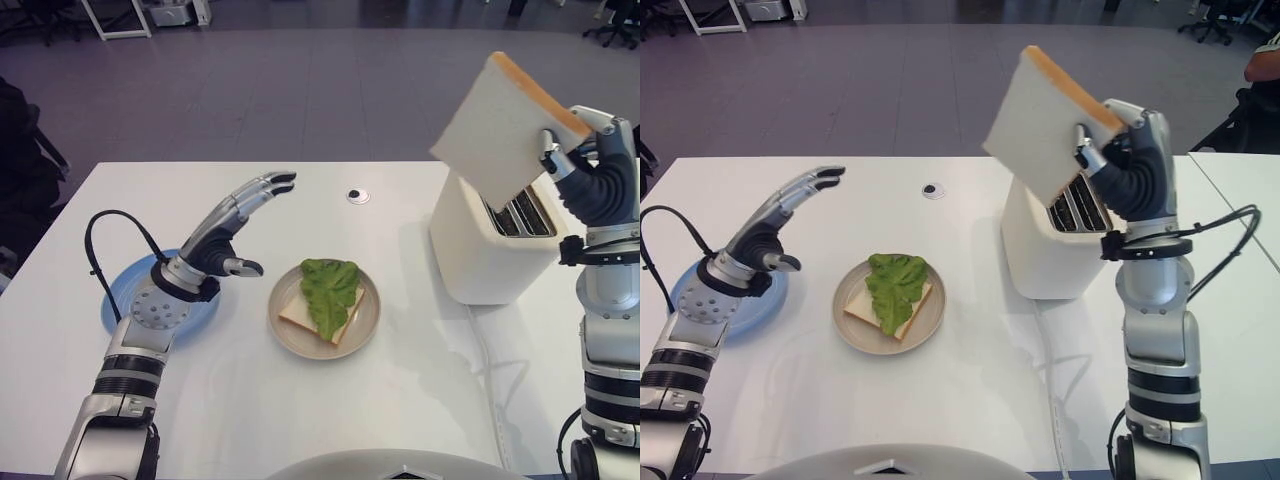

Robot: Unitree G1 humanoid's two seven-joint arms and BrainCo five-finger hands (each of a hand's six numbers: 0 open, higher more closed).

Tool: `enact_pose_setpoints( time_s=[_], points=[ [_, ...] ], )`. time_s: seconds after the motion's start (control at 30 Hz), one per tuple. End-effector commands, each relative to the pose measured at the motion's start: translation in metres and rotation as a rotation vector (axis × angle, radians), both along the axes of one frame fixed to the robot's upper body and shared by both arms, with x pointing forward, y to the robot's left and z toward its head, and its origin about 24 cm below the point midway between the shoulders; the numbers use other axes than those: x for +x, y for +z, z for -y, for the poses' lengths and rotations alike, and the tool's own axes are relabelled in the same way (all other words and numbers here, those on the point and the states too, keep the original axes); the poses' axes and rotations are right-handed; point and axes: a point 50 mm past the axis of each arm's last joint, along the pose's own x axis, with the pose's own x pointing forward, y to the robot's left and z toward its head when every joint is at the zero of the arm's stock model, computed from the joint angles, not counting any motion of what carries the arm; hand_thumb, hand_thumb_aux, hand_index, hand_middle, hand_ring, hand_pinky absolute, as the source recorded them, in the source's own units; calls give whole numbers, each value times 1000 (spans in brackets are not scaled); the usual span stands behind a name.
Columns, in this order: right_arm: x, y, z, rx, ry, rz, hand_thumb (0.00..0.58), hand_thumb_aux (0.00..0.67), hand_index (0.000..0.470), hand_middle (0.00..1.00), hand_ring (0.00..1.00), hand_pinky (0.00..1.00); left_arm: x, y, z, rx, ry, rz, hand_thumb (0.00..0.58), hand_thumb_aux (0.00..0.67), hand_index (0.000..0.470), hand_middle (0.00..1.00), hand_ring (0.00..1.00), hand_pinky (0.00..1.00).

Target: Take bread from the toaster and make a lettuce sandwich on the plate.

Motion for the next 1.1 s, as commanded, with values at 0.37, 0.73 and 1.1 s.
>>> enact_pose_setpoints(
  time_s=[0.37, 0.73, 1.1],
  points=[
    [-14, -79, -108, 157, 413, -388, 580, 670, 470, 1000, 1000, 1000, -49, -1, 5, -11, -412, -157, 27, 16, 11, 0, 0, 0],
    [-14, -152, -138, 143, 436, -633, 580, 670, 470, 1000, 1000, 1000, -45, -37, 15, 210, -408, -291, 49, 29, 20, 0, 0, 0],
    [-18, -174, -142, -58, 419, -667, 580, 670, 470, 1000, 1000, 1000, -17, -79, 6, 460, -192, -439, 144, 89, 63, 0, 0, 0]
  ],
)
